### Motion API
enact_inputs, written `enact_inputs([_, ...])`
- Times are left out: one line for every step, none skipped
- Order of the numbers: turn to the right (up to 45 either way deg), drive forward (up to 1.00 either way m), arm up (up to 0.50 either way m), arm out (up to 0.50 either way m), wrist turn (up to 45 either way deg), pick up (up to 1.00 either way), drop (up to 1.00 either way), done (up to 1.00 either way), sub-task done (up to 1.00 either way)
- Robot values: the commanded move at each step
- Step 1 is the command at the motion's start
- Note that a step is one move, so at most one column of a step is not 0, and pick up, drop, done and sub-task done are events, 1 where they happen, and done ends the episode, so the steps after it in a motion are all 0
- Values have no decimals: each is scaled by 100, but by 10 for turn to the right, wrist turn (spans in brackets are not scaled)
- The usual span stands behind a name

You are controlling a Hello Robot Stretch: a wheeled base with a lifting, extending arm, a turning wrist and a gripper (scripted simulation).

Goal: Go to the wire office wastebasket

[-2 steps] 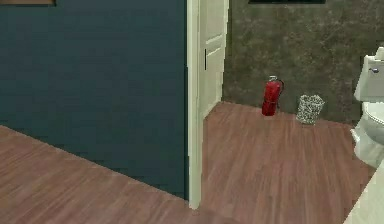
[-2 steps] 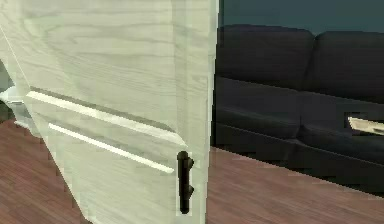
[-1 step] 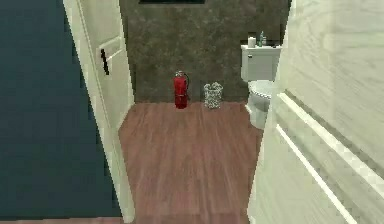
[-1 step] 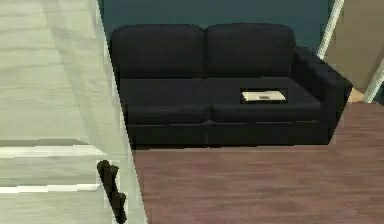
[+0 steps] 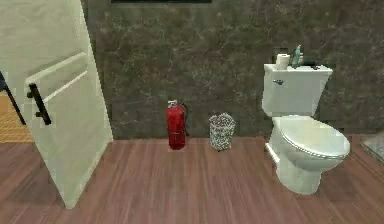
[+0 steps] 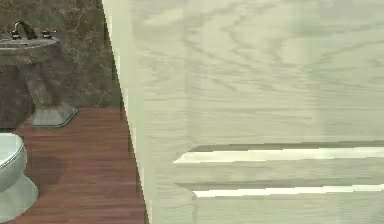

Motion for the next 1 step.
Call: enact_inputs([0,100,0,0,0,0,0,0,0])
